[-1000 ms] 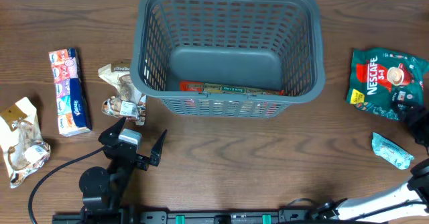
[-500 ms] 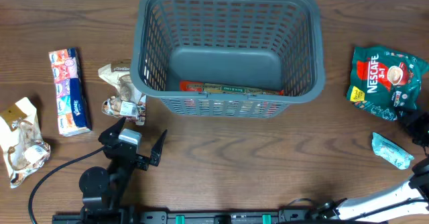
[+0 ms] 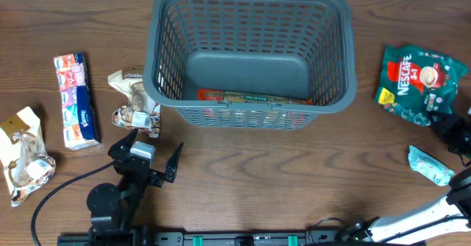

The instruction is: Pack container

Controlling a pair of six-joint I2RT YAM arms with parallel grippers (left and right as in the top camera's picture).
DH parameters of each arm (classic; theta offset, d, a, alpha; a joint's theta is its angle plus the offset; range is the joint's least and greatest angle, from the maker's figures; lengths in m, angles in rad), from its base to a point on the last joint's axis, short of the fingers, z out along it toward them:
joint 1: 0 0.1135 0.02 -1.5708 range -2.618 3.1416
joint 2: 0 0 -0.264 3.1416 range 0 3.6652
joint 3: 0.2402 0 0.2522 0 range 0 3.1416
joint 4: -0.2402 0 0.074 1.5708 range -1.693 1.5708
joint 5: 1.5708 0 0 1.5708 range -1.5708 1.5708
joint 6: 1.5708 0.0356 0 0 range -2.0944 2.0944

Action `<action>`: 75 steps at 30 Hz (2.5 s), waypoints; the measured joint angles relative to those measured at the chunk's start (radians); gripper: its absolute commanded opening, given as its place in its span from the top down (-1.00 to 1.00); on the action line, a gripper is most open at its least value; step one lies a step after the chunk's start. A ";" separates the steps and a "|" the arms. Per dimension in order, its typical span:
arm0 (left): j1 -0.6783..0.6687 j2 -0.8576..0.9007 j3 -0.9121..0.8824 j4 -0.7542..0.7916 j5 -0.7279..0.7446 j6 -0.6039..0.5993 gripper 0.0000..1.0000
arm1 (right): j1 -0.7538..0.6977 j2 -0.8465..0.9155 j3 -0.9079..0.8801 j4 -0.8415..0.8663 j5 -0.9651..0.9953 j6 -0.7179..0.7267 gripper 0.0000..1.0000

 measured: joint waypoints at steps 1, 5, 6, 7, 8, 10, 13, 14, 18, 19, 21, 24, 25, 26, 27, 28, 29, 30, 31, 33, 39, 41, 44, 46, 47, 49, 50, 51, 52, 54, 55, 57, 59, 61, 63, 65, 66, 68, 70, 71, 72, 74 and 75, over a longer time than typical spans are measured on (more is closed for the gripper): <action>0.000 0.000 0.000 0.000 0.000 0.000 -0.97 | 0.014 -0.003 0.000 -0.002 0.000 0.001 0.97; 0.000 0.000 0.000 0.000 0.000 0.000 -0.97 | 0.056 -0.043 -0.001 -0.012 0.010 0.003 0.97; 0.000 0.000 0.000 0.000 0.000 0.000 -0.97 | 0.063 -0.057 -0.001 -0.018 0.018 0.003 0.98; 0.000 0.000 0.000 0.000 0.000 0.000 -0.97 | 0.070 -0.081 -0.002 -0.026 0.032 0.003 0.97; 0.000 0.000 0.000 0.000 0.000 0.000 -0.97 | 0.072 -0.092 -0.003 -0.028 0.037 0.003 0.97; 0.000 0.000 0.000 0.000 0.000 0.000 -0.97 | 0.076 -0.126 -0.003 -0.032 0.055 0.008 -0.40; 0.000 0.000 0.000 0.000 0.000 0.000 -0.97 | 0.074 -0.156 -0.003 -0.036 0.066 0.006 -0.38; 0.000 0.000 0.000 0.000 0.000 0.000 -0.97 | 0.074 -0.161 -0.003 -0.042 0.068 0.000 0.38; 0.000 0.000 0.000 0.000 0.000 0.000 -0.97 | 0.074 -0.162 -0.003 -0.058 0.070 -0.007 0.67; 0.000 0.000 0.000 0.000 0.000 0.000 -0.97 | 0.074 -0.162 -0.003 -0.062 0.071 -0.003 -0.81; 0.000 0.000 0.000 0.000 0.000 0.000 -0.97 | 0.076 -0.162 -0.004 -0.065 0.073 -0.005 -0.98; 0.000 0.000 0.000 0.000 0.000 0.000 -0.97 | 0.077 -0.162 -0.004 -0.065 0.082 -0.005 -0.99; 0.000 0.000 0.000 0.000 0.000 0.000 -0.97 | 0.077 -0.162 -0.004 -0.065 0.085 -0.006 -0.98; 0.000 0.000 0.000 0.000 0.000 0.000 -0.97 | 0.077 -0.162 -0.004 -0.065 0.087 -0.007 -0.99; 0.000 0.000 0.000 0.000 0.000 0.000 -0.97 | 0.076 -0.162 -0.004 -0.065 0.087 -0.007 -0.98; 0.000 0.000 0.000 0.000 0.000 0.000 -0.97 | 0.075 -0.162 -0.004 -0.065 0.084 -0.008 -0.99; 0.000 0.000 0.000 0.000 0.000 0.000 -0.97 | 0.072 -0.162 -0.004 -0.065 0.079 -0.007 -0.99; 0.000 0.000 0.000 0.000 0.000 0.000 -0.97 | 0.069 -0.162 -0.004 -0.065 0.076 -0.004 -0.99; 0.000 0.000 0.000 0.000 0.000 0.000 -0.97 | 0.064 -0.162 -0.004 -0.065 0.074 0.002 -0.98; 0.000 0.000 0.000 0.000 0.000 0.000 -0.97 | 0.055 -0.162 -0.004 -0.064 0.085 0.016 -0.98; 0.000 0.000 0.000 0.000 0.000 0.000 -0.97 | 0.028 -0.162 -0.004 -0.064 0.173 0.071 -0.98; 0.000 0.000 0.000 0.000 0.000 0.000 -0.97 | 0.018 -0.162 -0.004 -0.063 0.192 0.084 -0.99; 0.000 0.000 0.000 0.000 0.000 0.000 -0.97 | 0.011 -0.162 -0.004 -0.050 0.211 0.097 -0.98; 0.000 0.000 0.000 0.000 0.000 0.000 -0.97 | 0.016 -0.162 -0.003 -0.047 0.216 0.102 -0.99; 0.000 0.000 0.000 0.000 0.000 0.000 -0.97 | 0.023 -0.162 0.000 -0.046 0.219 0.105 -0.98; 0.000 0.000 0.000 0.000 0.000 0.000 -0.97 | 0.039 -0.162 0.005 -0.045 0.219 0.109 -0.98; 0.000 0.000 0.000 0.000 0.000 0.000 -0.97 | 0.047 -0.162 0.008 -0.042 0.219 0.114 -0.98; 0.000 0.000 0.000 0.000 0.000 0.000 -0.97 | 0.056 -0.162 0.011 -0.040 0.219 0.122 -0.99; 0.000 0.000 0.000 0.000 0.000 0.000 -0.97 | 0.063 -0.161 0.014 -0.034 0.217 0.131 -0.99; 0.000 0.000 0.000 0.000 0.000 0.000 -0.97 | 0.069 -0.154 0.021 -0.027 0.213 0.143 -0.98; 0.000 0.000 0.000 0.000 0.000 0.000 -0.97 | 0.069 -0.146 0.024 -0.024 0.212 0.151 -0.99; 0.000 0.000 0.000 0.000 0.000 0.000 -0.97 | 0.067 -0.127 0.027 -0.028 0.215 0.160 -0.99; 0.000 0.000 0.000 0.000 0.000 0.000 -0.97 | 0.064 -0.105 0.027 -0.048 0.227 0.170 -0.99; 0.000 0.000 0.000 0.000 0.000 0.000 -0.97 | 0.063 -0.088 0.027 -0.064 0.250 0.177 -0.99; 0.000 0.000 0.000 0.000 0.000 0.000 -0.97 | 0.063 -0.074 0.027 -0.069 0.272 0.182 -0.98; 0.000 0.000 0.000 0.000 0.000 0.000 -0.97 | 0.062 -0.072 0.027 -0.063 0.282 0.186 -0.99; 0.000 0.000 0.000 0.000 0.000 0.000 -0.97 | 0.062 -0.072 0.027 -0.056 0.286 0.186 -0.98; 0.000 0.000 0.000 0.000 0.000 0.000 -0.97 | 0.062 -0.072 0.027 -0.047 0.294 0.188 -0.98; 0.000 0.000 0.000 0.000 0.000 0.000 -0.97 | 0.062 -0.072 0.027 -0.039 0.298 0.189 -0.98; 0.000 0.000 0.000 0.000 0.000 0.000 -0.97 | 0.062 -0.072 0.027 -0.037 0.300 0.189 -0.99; 0.000 0.000 0.000 0.000 0.000 0.000 -0.97 | 0.062 -0.071 0.027 -0.035 0.301 0.189 -0.99; 0.000 0.000 0.000 0.000 0.000 0.000 -0.97 | 0.062 -0.070 0.027 -0.030 0.301 0.189 -0.98; 0.000 0.000 0.000 0.000 0.000 0.000 -0.97 | 0.062 -0.064 0.029 -0.029 0.298 0.189 -0.99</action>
